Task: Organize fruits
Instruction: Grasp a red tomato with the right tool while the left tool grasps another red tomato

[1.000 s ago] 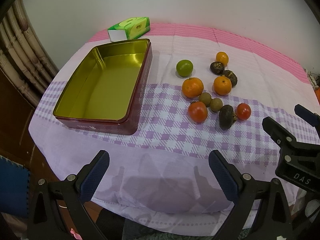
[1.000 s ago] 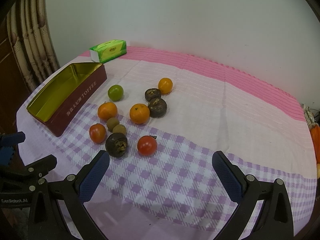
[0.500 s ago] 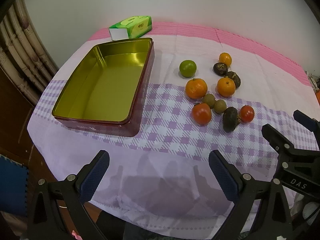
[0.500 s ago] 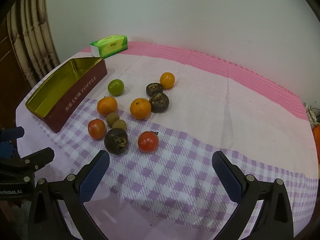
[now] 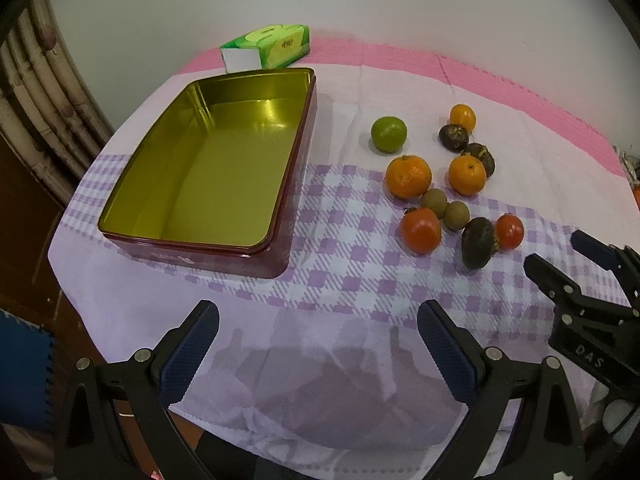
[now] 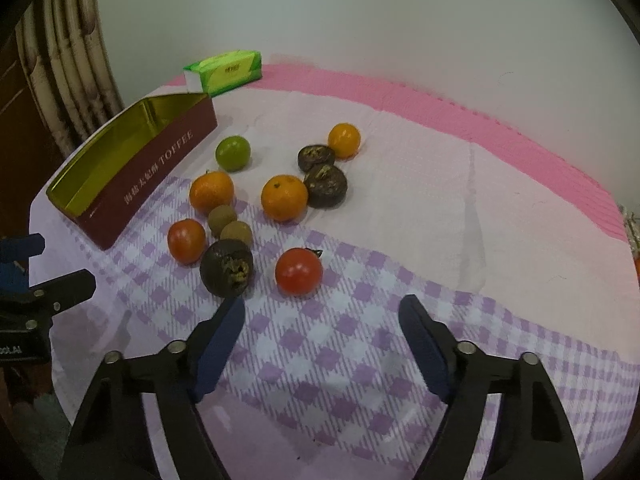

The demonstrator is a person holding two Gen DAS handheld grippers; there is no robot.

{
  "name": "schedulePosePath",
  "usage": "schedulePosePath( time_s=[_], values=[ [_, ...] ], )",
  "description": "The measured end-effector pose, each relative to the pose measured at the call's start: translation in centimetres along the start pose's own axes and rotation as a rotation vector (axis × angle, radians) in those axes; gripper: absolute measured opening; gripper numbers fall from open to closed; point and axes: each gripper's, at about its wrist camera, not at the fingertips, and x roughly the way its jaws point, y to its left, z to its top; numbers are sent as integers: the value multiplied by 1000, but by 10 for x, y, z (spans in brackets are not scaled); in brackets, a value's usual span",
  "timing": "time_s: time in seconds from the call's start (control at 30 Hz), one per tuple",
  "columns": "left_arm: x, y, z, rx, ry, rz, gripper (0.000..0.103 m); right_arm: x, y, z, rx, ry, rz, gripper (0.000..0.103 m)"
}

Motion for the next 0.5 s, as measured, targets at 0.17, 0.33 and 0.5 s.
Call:
schedulePosePath(
  time_s=[0.17, 0.33, 0.5],
  values=[
    [6, -2, 2, 17, 6, -4, 98, 16, -1, 4, -1, 37, 12, 71],
    [10, -7, 5, 43, 7, -3, 95, 31, -5, 10, 6, 63, 18, 64],
    [14, -9, 9, 53, 11, -9, 94, 43, -2, 14, -8, 72, 29, 60]
  ],
)
